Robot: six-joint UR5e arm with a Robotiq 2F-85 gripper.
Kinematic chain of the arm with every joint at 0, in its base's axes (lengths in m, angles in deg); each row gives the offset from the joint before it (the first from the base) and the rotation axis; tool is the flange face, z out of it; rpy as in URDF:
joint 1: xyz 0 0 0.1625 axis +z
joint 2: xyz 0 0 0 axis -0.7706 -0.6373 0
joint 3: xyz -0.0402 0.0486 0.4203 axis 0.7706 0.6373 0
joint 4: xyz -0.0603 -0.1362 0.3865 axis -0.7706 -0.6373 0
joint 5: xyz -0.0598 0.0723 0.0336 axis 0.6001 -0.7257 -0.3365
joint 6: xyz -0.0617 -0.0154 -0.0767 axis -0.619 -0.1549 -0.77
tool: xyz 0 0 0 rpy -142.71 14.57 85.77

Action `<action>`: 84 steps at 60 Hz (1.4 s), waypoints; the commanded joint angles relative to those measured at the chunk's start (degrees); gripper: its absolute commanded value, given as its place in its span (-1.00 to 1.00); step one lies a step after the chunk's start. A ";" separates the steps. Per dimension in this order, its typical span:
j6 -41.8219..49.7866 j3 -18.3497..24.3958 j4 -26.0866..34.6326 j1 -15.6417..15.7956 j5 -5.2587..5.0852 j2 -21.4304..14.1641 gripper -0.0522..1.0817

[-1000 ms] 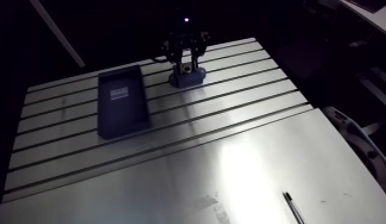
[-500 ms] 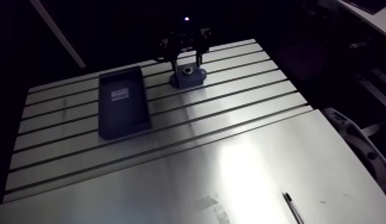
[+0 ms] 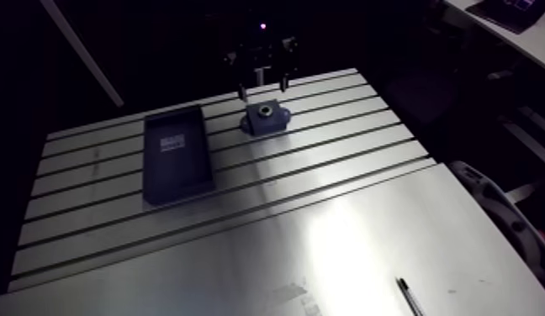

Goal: Pick up the bearing and press it into the housing until flush.

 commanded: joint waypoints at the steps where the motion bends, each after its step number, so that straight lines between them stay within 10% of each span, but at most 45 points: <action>1: 0.13 0.39 1.18 -0.14 -0.12 -0.69 0.50; 36: 0.13 1.08 1.35 0.12 -0.22 -0.07 0.93; 84: 0.22 0.40 1.53 0.03 -0.21 1.07 0.99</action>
